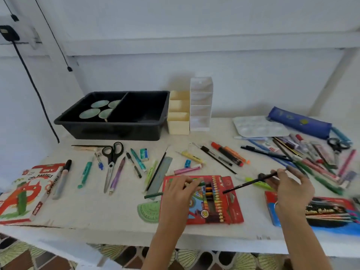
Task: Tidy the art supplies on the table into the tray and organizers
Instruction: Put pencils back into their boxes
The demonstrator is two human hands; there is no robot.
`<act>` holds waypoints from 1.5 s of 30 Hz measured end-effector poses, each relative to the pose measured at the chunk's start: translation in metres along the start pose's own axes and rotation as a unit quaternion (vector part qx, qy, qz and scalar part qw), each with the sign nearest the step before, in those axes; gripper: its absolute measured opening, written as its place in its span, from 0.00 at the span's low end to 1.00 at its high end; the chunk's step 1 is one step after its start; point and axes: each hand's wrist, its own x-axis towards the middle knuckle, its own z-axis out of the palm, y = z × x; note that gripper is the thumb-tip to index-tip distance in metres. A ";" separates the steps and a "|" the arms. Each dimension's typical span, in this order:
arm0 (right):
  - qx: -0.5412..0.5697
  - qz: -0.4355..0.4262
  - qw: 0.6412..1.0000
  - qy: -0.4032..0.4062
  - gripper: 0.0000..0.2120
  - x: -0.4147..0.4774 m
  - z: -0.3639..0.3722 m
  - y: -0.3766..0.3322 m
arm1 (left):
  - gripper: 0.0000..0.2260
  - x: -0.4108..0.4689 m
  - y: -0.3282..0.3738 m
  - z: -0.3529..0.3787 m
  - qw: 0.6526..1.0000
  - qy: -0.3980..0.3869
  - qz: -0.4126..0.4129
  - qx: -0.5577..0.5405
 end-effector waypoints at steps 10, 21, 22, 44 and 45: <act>-0.085 -0.056 0.995 0.026 0.12 -0.017 -0.024 0.013 | 0.32 -0.027 -0.001 0.021 0.987 -0.131 -0.073 0.064; -0.070 -0.030 0.994 -0.073 0.08 -0.069 -0.011 0.047 | 0.14 -0.034 -0.004 0.026 0.992 -0.083 -0.092 0.005; -0.102 -0.047 0.991 -0.072 0.07 -0.071 -0.011 0.051 | 0.17 -0.033 -0.003 0.026 0.991 -0.090 -0.099 0.000; -0.302 -0.162 0.927 -0.150 0.08 -0.089 -0.013 0.073 | 0.27 -0.033 0.000 0.025 0.991 -0.119 -0.053 0.038; -0.275 -0.168 0.934 -0.156 0.08 -0.090 -0.014 0.069 | 0.28 -0.032 0.003 0.025 0.991 -0.119 -0.047 0.033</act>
